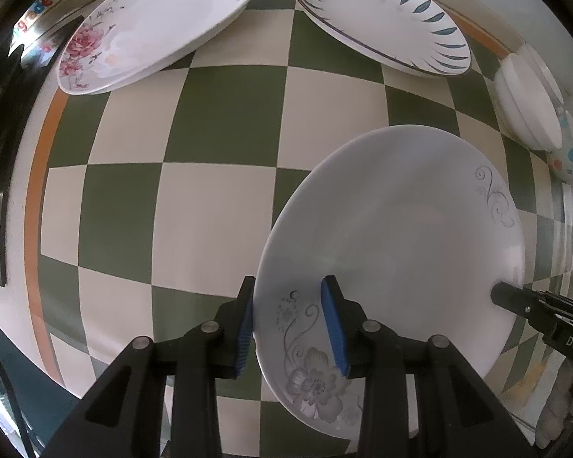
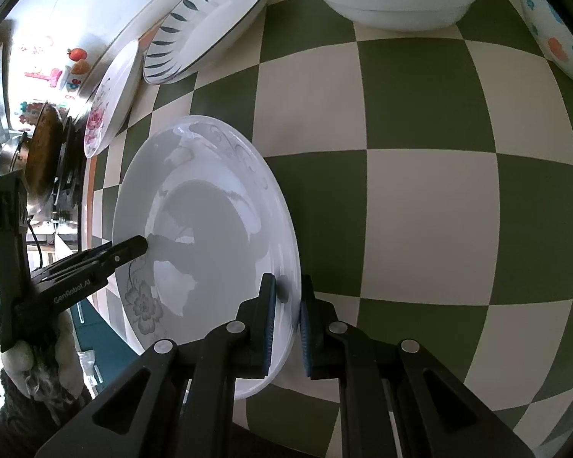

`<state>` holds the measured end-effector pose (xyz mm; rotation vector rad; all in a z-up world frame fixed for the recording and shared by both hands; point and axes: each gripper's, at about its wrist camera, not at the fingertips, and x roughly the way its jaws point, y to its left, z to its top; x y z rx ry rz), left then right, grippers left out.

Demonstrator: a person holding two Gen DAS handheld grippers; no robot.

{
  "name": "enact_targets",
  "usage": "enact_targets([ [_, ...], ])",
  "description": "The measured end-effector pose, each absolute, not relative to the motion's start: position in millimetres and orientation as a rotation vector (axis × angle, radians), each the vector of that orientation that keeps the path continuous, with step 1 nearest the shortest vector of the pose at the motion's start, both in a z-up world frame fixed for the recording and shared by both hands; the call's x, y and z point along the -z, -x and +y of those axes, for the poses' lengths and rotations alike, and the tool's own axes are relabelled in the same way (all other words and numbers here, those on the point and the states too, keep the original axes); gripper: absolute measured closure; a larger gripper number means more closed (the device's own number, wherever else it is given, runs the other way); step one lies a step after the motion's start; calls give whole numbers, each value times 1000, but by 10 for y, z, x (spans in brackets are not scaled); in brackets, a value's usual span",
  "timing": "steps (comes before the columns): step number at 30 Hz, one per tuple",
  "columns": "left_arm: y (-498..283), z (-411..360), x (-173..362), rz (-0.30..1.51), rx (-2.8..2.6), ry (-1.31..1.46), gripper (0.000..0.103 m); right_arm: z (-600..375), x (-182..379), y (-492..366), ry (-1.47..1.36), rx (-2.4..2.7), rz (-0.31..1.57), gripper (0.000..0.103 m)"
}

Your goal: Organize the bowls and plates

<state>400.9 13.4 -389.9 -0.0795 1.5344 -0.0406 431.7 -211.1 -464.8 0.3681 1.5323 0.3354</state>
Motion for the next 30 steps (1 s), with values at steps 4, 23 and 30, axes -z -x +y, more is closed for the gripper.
enact_targets([
  [4,-3789,225,3605,1482,36,101,72,-2181,4637,-4335,-411,-311,1587,90],
  [23,-4811,2356,3502,1346,-200,405,71,-216,3822,-6156,-273,-473,1394,62],
  [30,-5125,2579,3850,1402,-212,438,71,342,4204,-6927,-143,-430,1444,62],
])
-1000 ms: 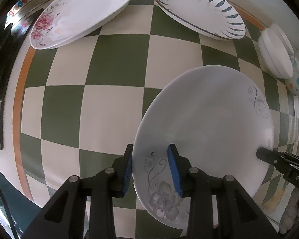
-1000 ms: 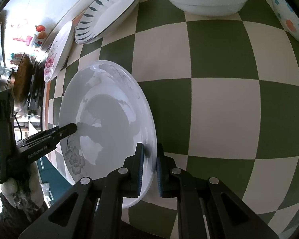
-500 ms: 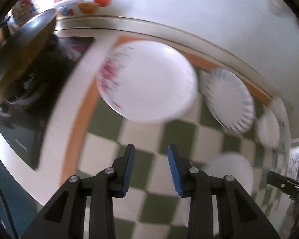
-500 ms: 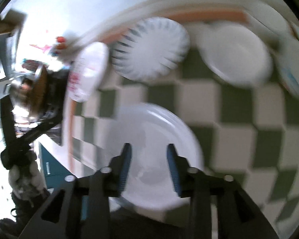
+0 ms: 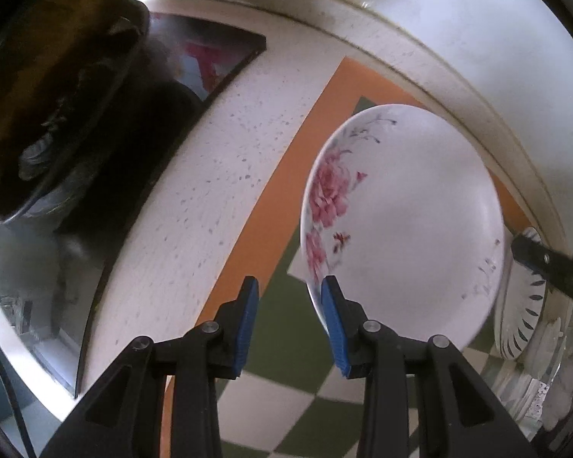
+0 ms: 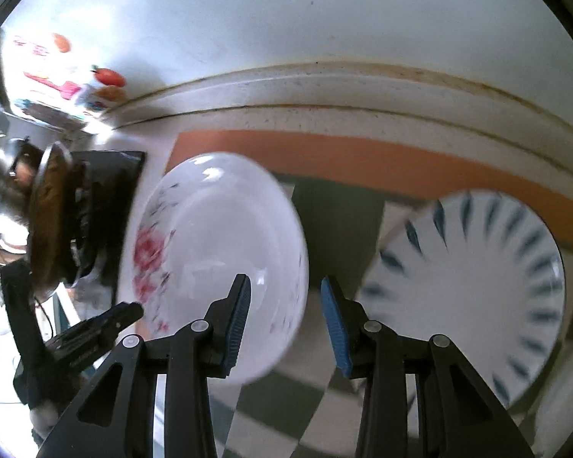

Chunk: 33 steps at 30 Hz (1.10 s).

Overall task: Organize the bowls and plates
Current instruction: 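Grasp the pink-flower plate with the left gripper while the right gripper holds the white plate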

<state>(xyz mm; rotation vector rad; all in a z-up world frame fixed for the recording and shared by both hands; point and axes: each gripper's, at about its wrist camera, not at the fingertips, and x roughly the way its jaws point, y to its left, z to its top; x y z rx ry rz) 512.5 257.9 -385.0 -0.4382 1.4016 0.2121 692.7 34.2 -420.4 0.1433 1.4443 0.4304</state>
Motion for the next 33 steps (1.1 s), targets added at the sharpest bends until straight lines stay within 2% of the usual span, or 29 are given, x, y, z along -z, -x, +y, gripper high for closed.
enact_targets([
  [5,-5272,2620,4003,1405,-174,467,75,538,4462,-7228,-133,-439,1488,64],
  [6,-5285,2620,4018,1400,-160,472,79,579,4520,-7271,-132,-449,1504,73],
  [8,-5331,2579,4033,1393,-146,454,84,640,4610,-7327,-120,-442,1528,83],
  [9,-5340,2550,4033,1392,-137,445,85,641,4650,-7345,-114,-437,1529,85],
  [20,-5357,2487,3948,1388,-148,397,85,478,4583,-7123,-128,-470,1516,88],
  [33,-4815,1855,3242,1339,-37,320,85,-221,3966,-6186,-242,-460,1445,88],
])
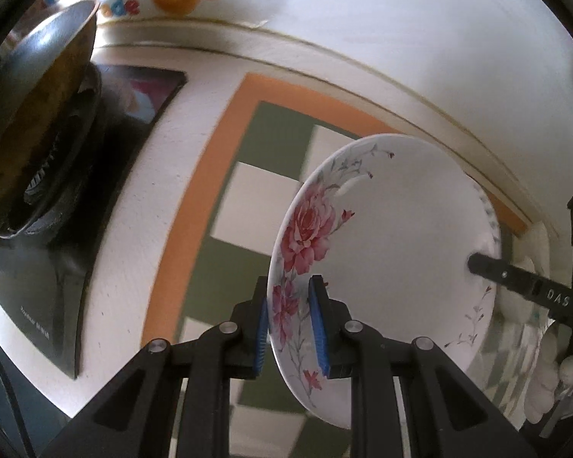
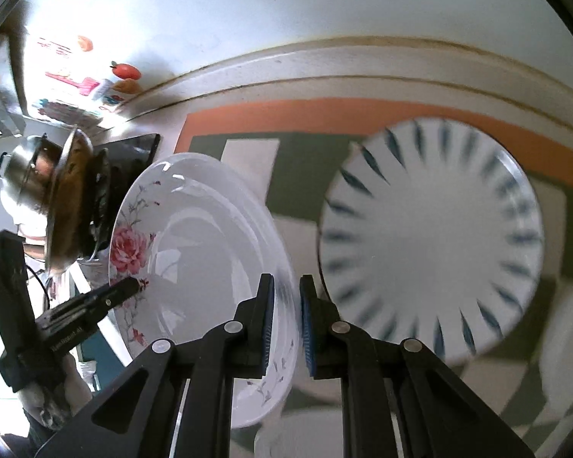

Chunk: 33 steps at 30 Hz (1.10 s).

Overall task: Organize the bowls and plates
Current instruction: 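Grasp the pink-flower plate with the left gripper while the right gripper holds the white plate, then lay the pink-flower plate onto the white plate in the right gripper, open left gripper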

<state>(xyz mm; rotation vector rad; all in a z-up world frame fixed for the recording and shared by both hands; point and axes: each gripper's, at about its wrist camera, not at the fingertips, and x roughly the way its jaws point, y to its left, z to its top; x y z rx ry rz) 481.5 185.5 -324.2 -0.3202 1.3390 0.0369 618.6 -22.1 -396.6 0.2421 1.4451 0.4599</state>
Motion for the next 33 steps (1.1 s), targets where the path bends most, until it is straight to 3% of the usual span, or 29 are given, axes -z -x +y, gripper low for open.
enact_targets([
  [8,-4493,1240,3200,1372,85,240,85,-1030,3780,-5253,-328,-389,1441,88],
  [16,-4165,561,3455,1468,176,138,85,-1711,4067,-4585,-403,-288,1495,88],
  [33,-4020,144,3771,1568,181,-34,84,-1950,4554,-4205,-383,-231,1582,88],
])
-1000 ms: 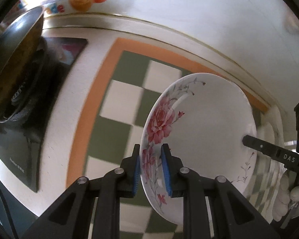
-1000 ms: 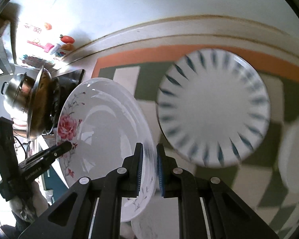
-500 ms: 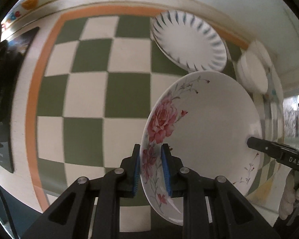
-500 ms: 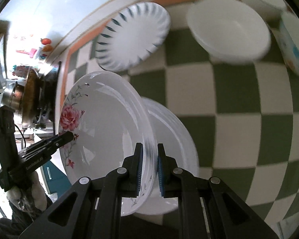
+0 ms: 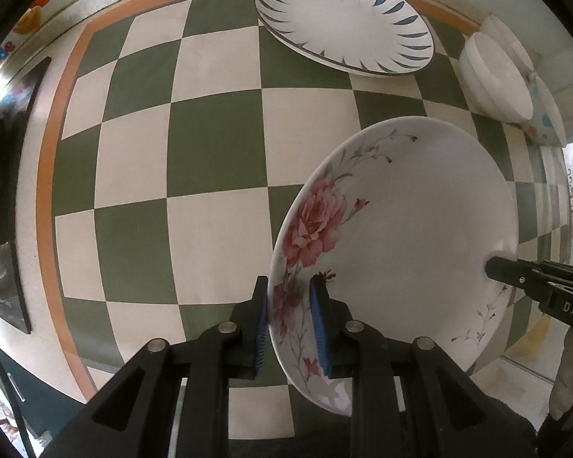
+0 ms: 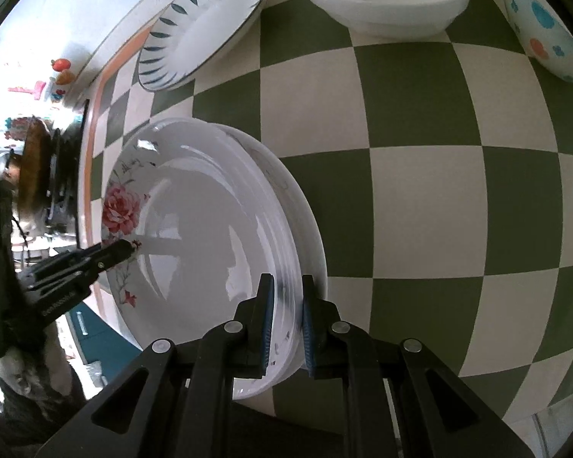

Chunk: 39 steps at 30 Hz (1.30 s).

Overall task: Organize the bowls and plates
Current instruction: 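Lay the pink-flower plate onto the white plate in the right gripper, open left gripper, then grasp the blue-striped plate with the left gripper while the right gripper holds the stack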

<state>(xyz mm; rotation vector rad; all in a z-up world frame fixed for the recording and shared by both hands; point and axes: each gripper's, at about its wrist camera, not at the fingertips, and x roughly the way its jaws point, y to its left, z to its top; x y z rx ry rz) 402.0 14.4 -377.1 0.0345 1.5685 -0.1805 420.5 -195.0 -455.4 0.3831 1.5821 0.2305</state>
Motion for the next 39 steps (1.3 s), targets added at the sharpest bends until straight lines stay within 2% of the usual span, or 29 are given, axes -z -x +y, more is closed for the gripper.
enact_targets([
  [16,-3943,28,3694,1548,176,-34,84,-1803,4463,-4293,-297,-206,1654,86],
  [23,-4095,162,3214,1442,158,-5,84,-1913,4330,-4343,-335,-206,1674,85],
  [27,-4422,274,2876,1370,154,35,83,-1943,3978,-4539,-356,-225,1596,85],
  [29,-4658,317,2815,1356,152,64,79,-1929,3755,-4736,-364,-239,1537,81],
  [30,-4738,312,2828,1356,152,82,76,-1924,3668,-4837,-370,-245,1510,73],
  [32,-5021,348,2875,1369,152,129,75,-1912,3508,-5116,-376,-249,1448,65],
  [35,-5360,394,3073,1403,137,199,75,-1896,3447,-5551,-385,-234,1379,64],
  [39,-5680,408,3450,1473,121,246,75,-1957,3680,-6137,-416,-198,1390,64],
])
